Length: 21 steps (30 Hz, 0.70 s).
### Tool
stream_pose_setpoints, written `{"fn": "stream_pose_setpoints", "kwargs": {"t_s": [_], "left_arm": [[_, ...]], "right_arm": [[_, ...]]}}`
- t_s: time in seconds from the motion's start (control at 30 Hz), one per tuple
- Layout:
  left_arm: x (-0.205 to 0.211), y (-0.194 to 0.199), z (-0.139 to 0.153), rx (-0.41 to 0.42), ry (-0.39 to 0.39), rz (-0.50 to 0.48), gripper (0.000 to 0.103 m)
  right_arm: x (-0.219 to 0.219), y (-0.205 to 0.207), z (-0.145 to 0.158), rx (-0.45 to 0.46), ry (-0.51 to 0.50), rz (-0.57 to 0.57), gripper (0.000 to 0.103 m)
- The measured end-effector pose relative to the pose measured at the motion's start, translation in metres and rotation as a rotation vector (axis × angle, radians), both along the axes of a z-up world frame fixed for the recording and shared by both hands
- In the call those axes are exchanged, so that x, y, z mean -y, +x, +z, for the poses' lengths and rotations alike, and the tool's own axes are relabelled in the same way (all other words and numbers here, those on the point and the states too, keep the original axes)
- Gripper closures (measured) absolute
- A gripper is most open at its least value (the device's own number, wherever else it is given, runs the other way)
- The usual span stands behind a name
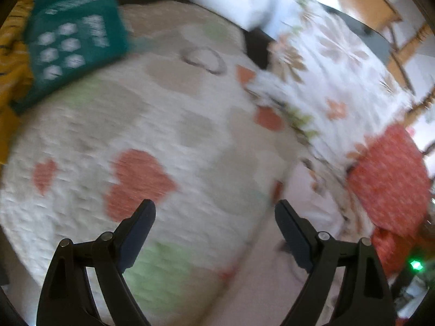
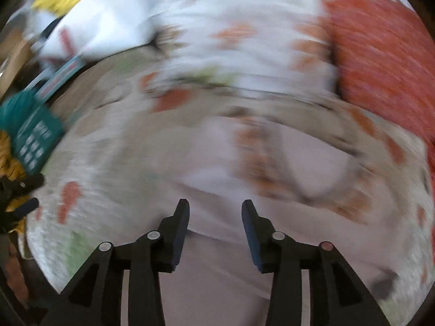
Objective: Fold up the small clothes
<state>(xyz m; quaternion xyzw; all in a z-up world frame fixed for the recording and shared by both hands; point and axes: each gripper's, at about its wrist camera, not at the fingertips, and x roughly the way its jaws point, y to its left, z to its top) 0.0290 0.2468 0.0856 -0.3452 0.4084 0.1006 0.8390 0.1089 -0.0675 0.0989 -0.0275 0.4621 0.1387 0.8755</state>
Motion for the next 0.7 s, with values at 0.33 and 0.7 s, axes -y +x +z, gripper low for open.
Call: {"fn": "stream_pose_setpoints", "kwargs": {"t_s": [0.33,0.7], "left_arm": [[0.124,0.069,-0.019,-0.029,0.173,-0.31,0.014],[0.154,0.082,-0.074,-0.18,0.038,-0.378,0.015]], "right_arm": [[0.178,-0.035,-0.038,-0.029,0.149,-0.236,0.051],[0.192,-0.026,-0.036,0.003,0.155,-0.165,0.049]]}}
